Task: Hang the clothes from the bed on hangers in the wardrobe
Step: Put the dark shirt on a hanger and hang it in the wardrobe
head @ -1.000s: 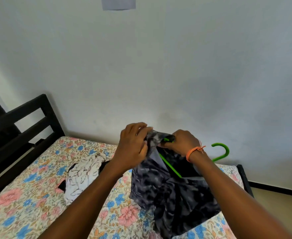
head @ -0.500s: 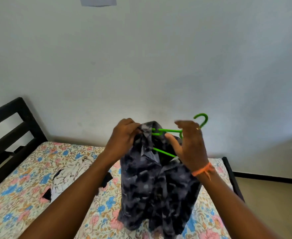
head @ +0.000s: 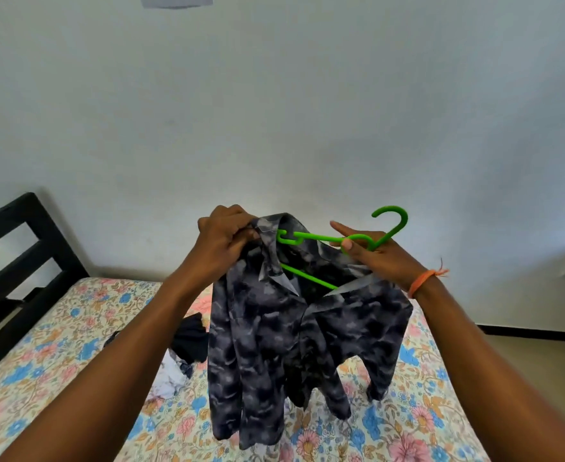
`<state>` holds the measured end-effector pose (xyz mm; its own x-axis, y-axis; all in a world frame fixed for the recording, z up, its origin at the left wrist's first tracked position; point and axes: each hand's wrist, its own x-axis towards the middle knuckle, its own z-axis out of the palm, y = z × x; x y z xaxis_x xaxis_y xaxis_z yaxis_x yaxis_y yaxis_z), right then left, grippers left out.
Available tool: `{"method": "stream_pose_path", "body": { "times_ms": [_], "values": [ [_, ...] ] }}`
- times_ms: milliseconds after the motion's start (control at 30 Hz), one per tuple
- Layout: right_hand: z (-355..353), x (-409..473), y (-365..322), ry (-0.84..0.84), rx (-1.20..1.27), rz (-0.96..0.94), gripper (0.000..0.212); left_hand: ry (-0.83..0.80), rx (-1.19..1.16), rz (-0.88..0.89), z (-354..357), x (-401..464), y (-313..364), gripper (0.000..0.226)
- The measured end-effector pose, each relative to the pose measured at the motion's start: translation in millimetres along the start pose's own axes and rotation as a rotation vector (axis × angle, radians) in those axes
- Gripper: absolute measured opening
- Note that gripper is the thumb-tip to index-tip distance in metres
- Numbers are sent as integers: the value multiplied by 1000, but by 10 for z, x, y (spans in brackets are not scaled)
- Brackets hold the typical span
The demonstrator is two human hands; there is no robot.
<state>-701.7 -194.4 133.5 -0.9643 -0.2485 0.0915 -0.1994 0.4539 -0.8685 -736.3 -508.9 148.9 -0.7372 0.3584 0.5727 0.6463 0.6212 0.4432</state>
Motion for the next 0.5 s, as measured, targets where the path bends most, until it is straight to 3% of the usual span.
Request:
{"method": "stream_pose_path", "body": {
  "times_ms": [133,200,267,333,433,500],
  "values": [
    [45,73,-94,-173,-57,11,66,-79,57,38,-107,17,-5,18],
    [75,110,-152,-191,-35,43,53,-76,96,65,-96,24,15,13],
    [132,172,-193,-151,-23,38,27,-58,35,27,-55,13,57,11],
    [217,225,-259,-122,-47,23,24,-44,-65,-1,-13,-3,113,10],
    [287,275,-290,-33,-10,11,31,153,128,11,120,-85,202,5],
    [269,293,-337,55,36,-1,31,410,234,-202,248,-269,271,20]
  ]
}}
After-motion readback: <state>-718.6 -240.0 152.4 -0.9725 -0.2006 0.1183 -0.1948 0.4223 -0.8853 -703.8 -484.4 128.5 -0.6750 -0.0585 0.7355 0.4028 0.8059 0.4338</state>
